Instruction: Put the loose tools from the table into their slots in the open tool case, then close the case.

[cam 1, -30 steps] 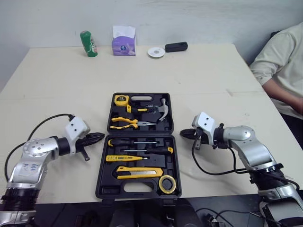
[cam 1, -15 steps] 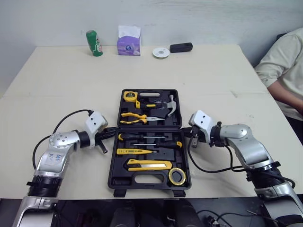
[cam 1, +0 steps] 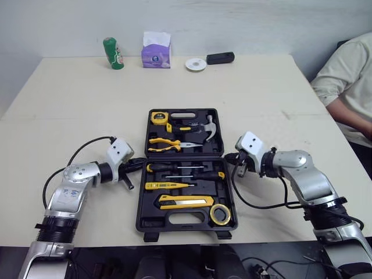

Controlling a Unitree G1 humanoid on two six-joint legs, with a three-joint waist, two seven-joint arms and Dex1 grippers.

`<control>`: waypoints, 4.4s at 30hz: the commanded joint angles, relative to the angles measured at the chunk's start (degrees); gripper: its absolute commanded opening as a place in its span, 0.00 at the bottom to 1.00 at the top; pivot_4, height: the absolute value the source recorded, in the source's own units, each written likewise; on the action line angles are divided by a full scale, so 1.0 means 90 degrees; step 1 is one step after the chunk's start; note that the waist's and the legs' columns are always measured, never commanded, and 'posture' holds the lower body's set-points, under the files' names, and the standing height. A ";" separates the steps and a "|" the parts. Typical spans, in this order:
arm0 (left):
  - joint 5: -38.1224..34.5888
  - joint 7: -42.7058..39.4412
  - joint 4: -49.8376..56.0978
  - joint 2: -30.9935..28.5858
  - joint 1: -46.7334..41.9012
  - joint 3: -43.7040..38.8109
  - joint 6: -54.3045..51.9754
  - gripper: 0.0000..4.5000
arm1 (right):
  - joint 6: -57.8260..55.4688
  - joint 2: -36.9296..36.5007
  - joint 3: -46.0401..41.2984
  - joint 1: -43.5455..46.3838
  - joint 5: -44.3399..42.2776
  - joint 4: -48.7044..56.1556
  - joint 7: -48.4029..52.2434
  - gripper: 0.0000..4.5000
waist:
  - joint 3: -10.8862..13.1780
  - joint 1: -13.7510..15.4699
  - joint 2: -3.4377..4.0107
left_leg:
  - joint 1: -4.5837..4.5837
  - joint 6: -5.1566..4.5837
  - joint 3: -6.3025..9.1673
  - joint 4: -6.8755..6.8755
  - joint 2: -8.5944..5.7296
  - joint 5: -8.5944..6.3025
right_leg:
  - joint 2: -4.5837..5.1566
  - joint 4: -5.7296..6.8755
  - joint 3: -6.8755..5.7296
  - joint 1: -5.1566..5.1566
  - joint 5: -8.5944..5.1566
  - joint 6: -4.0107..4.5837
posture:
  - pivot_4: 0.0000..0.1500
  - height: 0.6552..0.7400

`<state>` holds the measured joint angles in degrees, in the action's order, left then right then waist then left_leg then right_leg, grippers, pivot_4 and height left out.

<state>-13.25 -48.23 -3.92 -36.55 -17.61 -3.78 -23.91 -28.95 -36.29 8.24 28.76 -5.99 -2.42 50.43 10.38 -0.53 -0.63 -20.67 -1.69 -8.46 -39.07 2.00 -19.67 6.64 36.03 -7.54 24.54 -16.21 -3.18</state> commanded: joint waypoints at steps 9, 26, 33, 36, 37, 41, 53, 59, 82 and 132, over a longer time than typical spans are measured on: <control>-0.1388 0.1255 0.0646 -0.0209 -0.0754 -0.1402 -0.3371 0.85 | -0.2441 0.0325 -0.1529 0.0334 -0.1305 0.0978 -0.0941 0.82 | 0.0000 -0.0093 0.0000 | -0.0003 0.0003 0.0007 0.0001 0.0003 0.0001 | 0.0000 0.0003 -0.0001 0.0001 0.0000 0.0000 | 1.00 0.90; -0.1347 0.3053 0.0372 0.0839 -0.2251 -0.1224 -0.5447 1.00 | -0.4129 0.1702 -0.1184 0.2022 -0.1584 0.0018 -0.2511 0.99 | 0.0000 -0.0133 0.0000 | -0.0073 0.0005 -0.0003 -0.0002 -0.0014 0.0029 | -0.0005 0.0053 0.0008 0.0076 0.0001 -0.0001 | 1.00 0.90; -0.1310 0.3091 0.0126 0.0857 -0.2263 -0.1179 -0.5155 1.00 | -0.3827 0.1687 -0.0930 0.2026 -0.1443 -0.0312 -0.2541 0.99 | 0.0000 -0.0124 0.0000 | -0.0074 0.0011 -0.0004 -0.0001 -0.0015 0.0033 | -0.0005 0.0057 0.0012 0.0082 0.0001 -0.0001 | 1.00 0.90; -0.1310 0.3102 0.0101 0.0884 -0.2237 -0.1121 -0.5105 0.88 | -0.3719 0.1692 -0.0907 0.2022 -0.1420 -0.0406 -0.2553 1.00 | 0.0000 -0.0126 0.0000 | -0.0074 0.0012 -0.0004 -0.0001 -0.0014 0.0033 | -0.0005 0.0057 0.0012 0.0083 0.0001 -0.0001 | 1.00 0.90; -0.1296 0.3080 0.0118 0.0863 -0.2198 -0.1041 -0.5106 0.82 | -0.3657 0.1685 -0.0886 0.2010 -0.1385 -0.0452 -0.2566 0.94 | 0.0000 -0.0126 0.0000 | -0.0074 0.0012 -0.0004 -0.0001 -0.0014 0.0033 | -0.0005 0.0057 0.0013 0.0083 0.0001 -0.0001 | 1.00 0.90; -0.1224 0.3047 0.0127 0.0830 -0.2097 -0.0834 -0.5034 0.73 | -0.3559 0.1643 -0.0738 0.1978 -0.1319 -0.0545 -0.2514 0.82 | 0.0000 -0.0125 0.0000 | -0.0074 0.0012 -0.0006 -0.0001 -0.0014 0.0033 | -0.0006 0.0058 0.0014 0.0084 0.0001 -0.0001 | 1.00 0.90; -0.1289 0.2620 0.0476 0.0763 -0.1869 -0.0423 -0.4656 0.54 | -0.3475 0.1593 -0.0517 0.1864 -0.1139 -0.0460 -0.2535 0.42 | 0.0000 -0.0118 -0.0001 | -0.0073 0.0012 -0.0007 -0.0001 -0.0015 0.0033 | -0.0004 0.0060 0.0016 0.0084 0.0001 -0.0001 | 1.00 0.90; -0.1244 0.2657 0.0616 0.0790 -0.1759 -0.0362 -0.4617 0.10 | -0.3549 0.1576 -0.0493 0.1827 -0.1165 -0.0320 -0.2627 0.00 | -0.0009 -0.0110 -0.0010 | -0.0060 0.0011 -0.0003 -0.0002 -0.0018 0.0034 | 0.0001 0.0059 0.0016 0.0069 0.0001 -0.0002 | 1.00 0.90; -0.0218 0.2225 0.0101 0.0776 -0.2354 -0.0043 -0.0883 0.04 | 0.0120 0.1559 -0.0284 0.1785 -0.0182 -0.0272 -0.2743 0.00 | 0.0000 -0.0116 -0.0010 | -0.0100 0.0011 -0.0010 0.0003 -0.0019 0.0037 | -0.0005 0.0051 0.0011 0.0107 0.0003 -0.0002 | 1.00 0.90; -0.1035 0.0584 0.0214 -0.1334 0.0311 -0.1605 -0.0320 0.16 | 0.0526 -0.1848 -0.2023 -0.4818 -0.2928 0.3838 0.0997 0.00 | 0.0027 0.0242 -0.0028 | 0.0000 0.0009 -0.0003 0.0036 0.0012 -0.0036 | -0.0019 -0.0061 -0.0002 -0.0004 0.0006 0.0009 | 1.00 0.90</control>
<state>-24.84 -42.16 0.61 -48.35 -11.79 -20.84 -29.40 -24.02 -53.42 -12.03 -15.48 -31.67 30.86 58.28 10.62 1.64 -0.89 -20.66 -1.36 -8.45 -38.84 2.11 -20.08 6.48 35.51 -7.56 24.47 -16.12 -3.16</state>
